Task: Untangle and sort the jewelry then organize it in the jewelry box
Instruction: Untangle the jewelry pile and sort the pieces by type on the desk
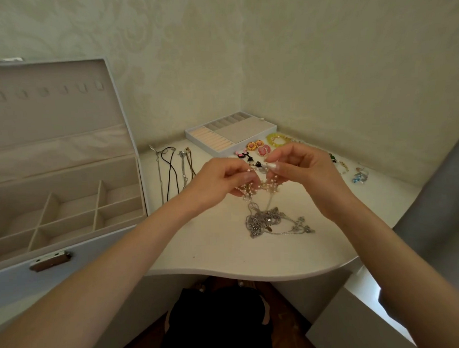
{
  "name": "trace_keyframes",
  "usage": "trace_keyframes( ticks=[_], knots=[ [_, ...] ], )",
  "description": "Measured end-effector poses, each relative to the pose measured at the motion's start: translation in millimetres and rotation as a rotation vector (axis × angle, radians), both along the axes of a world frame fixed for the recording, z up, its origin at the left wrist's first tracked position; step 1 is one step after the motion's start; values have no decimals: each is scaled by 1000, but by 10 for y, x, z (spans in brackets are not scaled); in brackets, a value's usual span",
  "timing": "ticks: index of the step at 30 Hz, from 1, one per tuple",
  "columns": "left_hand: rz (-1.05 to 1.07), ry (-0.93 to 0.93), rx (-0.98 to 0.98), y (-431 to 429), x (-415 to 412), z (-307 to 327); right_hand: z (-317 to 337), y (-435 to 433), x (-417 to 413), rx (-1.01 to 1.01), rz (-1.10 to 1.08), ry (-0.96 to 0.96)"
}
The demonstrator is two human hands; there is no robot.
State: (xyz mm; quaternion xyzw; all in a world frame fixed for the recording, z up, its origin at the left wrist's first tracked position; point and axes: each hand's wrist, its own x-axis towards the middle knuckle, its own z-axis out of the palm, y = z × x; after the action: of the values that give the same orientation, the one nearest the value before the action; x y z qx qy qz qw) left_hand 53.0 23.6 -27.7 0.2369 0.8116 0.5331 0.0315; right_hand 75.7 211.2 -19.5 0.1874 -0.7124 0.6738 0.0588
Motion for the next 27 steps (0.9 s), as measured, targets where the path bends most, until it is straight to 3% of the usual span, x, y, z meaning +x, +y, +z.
trace_keyframes(
  ticks=[6, 15, 27],
  knots=[
    [83, 19, 85, -9, 27, 21, -97, 63, 36, 72, 41, -67],
    [44, -88, -14, -85, 167, -82, -189, 114, 55, 221, 38, -138],
    [-86, -265, -133, -170, 203, -140, -128, 80, 21, 14, 53, -144]
  ],
)
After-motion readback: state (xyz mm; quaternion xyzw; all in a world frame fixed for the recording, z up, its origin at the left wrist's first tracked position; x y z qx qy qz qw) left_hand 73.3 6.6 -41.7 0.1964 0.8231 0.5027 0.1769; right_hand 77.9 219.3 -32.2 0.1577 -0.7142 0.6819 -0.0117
